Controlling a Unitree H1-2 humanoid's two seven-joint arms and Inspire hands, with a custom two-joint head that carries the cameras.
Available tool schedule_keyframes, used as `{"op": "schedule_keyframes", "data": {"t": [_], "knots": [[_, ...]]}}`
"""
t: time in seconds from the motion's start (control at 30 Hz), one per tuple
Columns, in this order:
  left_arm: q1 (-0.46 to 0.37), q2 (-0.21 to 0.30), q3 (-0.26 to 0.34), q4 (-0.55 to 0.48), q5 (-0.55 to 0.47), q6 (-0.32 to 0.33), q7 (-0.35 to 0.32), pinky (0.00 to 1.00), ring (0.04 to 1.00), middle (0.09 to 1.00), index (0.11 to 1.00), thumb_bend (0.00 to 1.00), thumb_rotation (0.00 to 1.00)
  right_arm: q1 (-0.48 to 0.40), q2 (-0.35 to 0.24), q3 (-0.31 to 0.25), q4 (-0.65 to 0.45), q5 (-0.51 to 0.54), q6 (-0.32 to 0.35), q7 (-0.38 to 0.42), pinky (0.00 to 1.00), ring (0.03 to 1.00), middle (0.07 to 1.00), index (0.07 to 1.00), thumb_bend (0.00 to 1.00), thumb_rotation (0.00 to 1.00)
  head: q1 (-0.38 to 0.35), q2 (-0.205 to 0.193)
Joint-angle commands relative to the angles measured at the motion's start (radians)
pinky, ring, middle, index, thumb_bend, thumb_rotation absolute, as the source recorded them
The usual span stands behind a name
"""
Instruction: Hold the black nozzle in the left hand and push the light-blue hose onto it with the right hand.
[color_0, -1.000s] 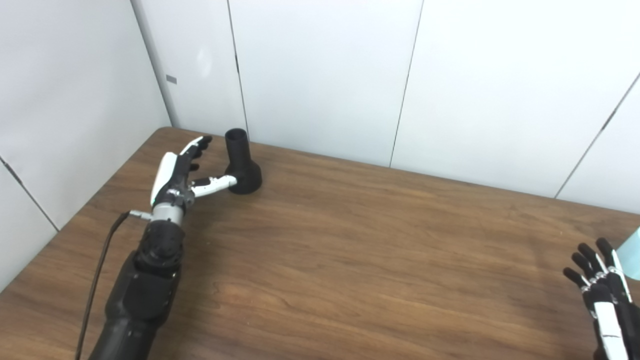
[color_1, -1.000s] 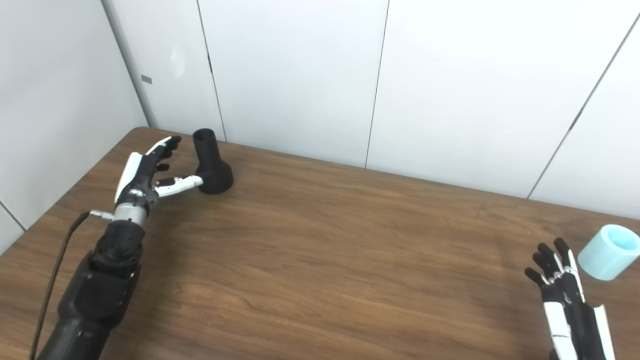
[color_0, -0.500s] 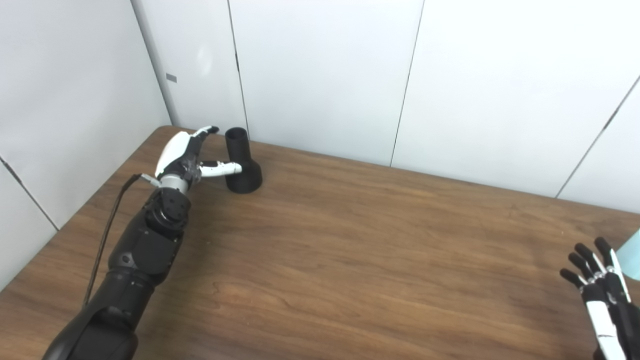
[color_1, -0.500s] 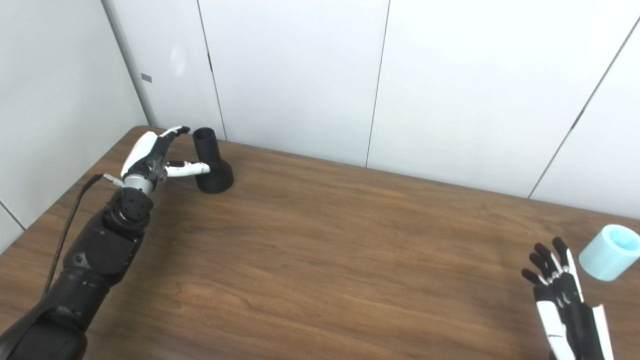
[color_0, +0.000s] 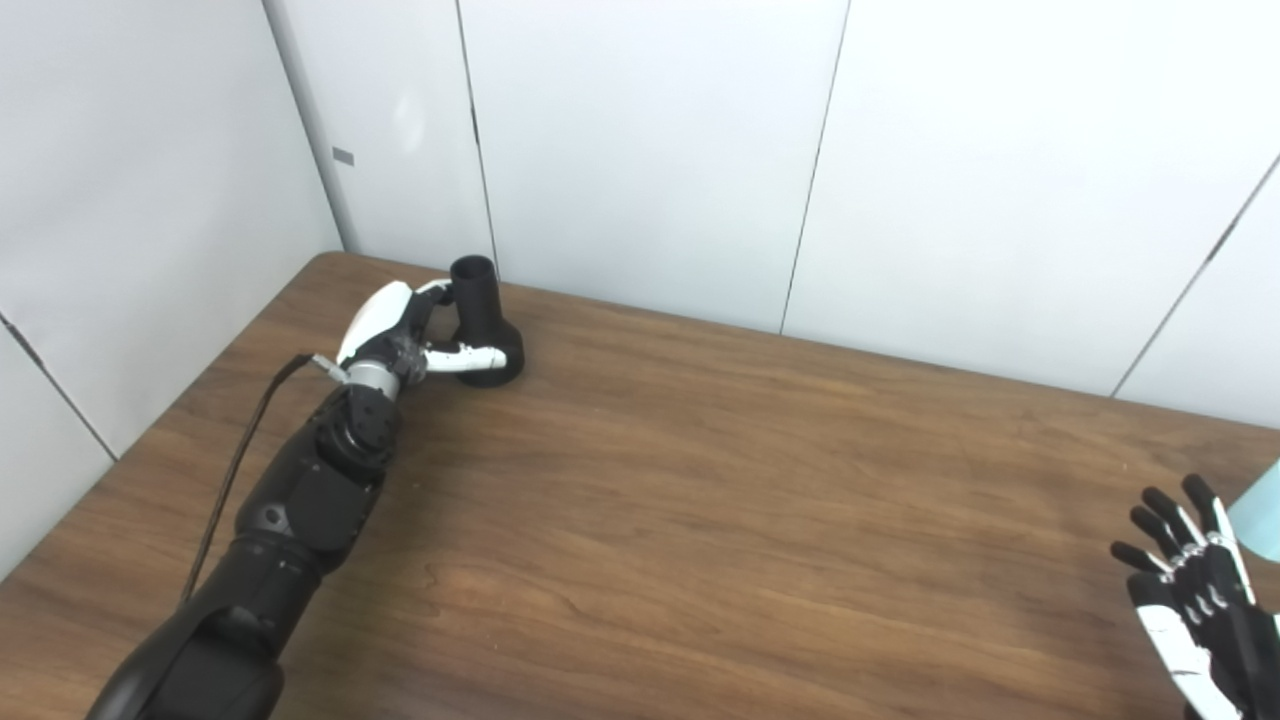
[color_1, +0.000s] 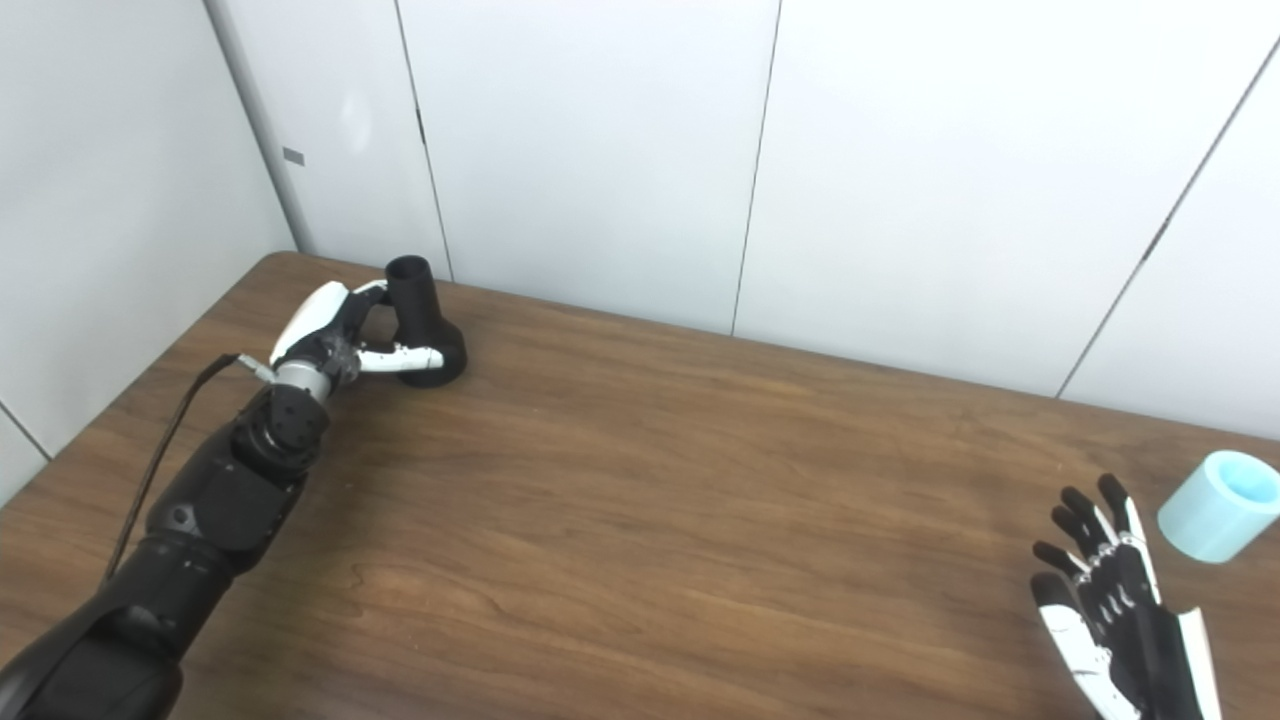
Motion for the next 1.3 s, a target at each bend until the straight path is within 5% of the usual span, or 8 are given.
{"op": "schedule_keyframes", "data": {"t": [0.0, 0.13, 0.4, 0.9, 1.13, 1.2, 1.27], "knots": [[-0.06, 0.014, -0.004, -0.028, 0.024, 0.0, 0.011, 0.95, 0.944, 0.875, 0.852, 1.0, 0.42, 0.087, 0.058, 0.029, 0.097, -0.003, 0.004, -0.022, 0.77, 0.893, 0.908, 0.972, 0.41, 0.62, 0.001, 0.001], [-0.06, 0.009, -0.017, -0.029, 0.03, 0.001, 0.007, 0.89, 0.926, 0.865, 0.846, 1.0, 0.46, 0.091, 0.055, 0.029, 0.088, 0.001, 0.006, -0.018, 0.77, 0.891, 0.906, 0.972, 0.41, 0.61, -0.01, 0.013], [-0.058, -0.006, -0.035, -0.038, 0.041, 0.015, 0.003, 0.94, 0.933, 0.863, 0.848, 0.99, 0.48, 0.097, 0.057, 0.025, 0.073, 0.011, 0.016, -0.017, 0.76, 0.888, 0.913, 0.972, 0.43, 0.6, -0.014, 0.02], [-0.044, -0.014, -0.024, -0.067, 0.038, 0.052, -0.003, 0.84, 0.86, 0.788, 0.767, 0.93, 0.43, 0.106, 0.058, 0.024, 0.055, -0.03, 0.001, -0.048, 0.82, 0.9, 0.891, 0.957, 0.43, 0.64, -0.011, 0.04], [-0.037, -0.013, -0.021, -0.039, 0.055, -0.008, 0.043, 0.71, 0.715, 0.679, 0.623, 0.74, 0.09, 0.111, 0.062, 0.022, 0.05, -0.05, -0.016, -0.064, 0.79, 0.882, 0.874, 0.945, 0.45, 0.64, -0.011, 0.049], [-0.032, -0.016, -0.019, -0.034, 0.066, -0.026, 0.071, 0.71, 0.685, 0.633, 0.527, 0.58, 0.06, 0.113, 0.065, 0.02, 0.049, -0.04, -0.024, -0.067, 0.8, 0.88, 0.872, 0.943, 0.45, 0.64, -0.01, 0.051], [-0.028, -0.015, -0.025, -0.029, 0.081, -0.042, 0.094, 0.75, 0.688, 0.611, 0.497, 0.53, 0.05, 0.114, 0.069, 0.018, 0.048, -0.036, -0.03, -0.073, 0.81, 0.882, 0.87, 0.939, 0.46, 0.63, -0.01, 0.051]]}}
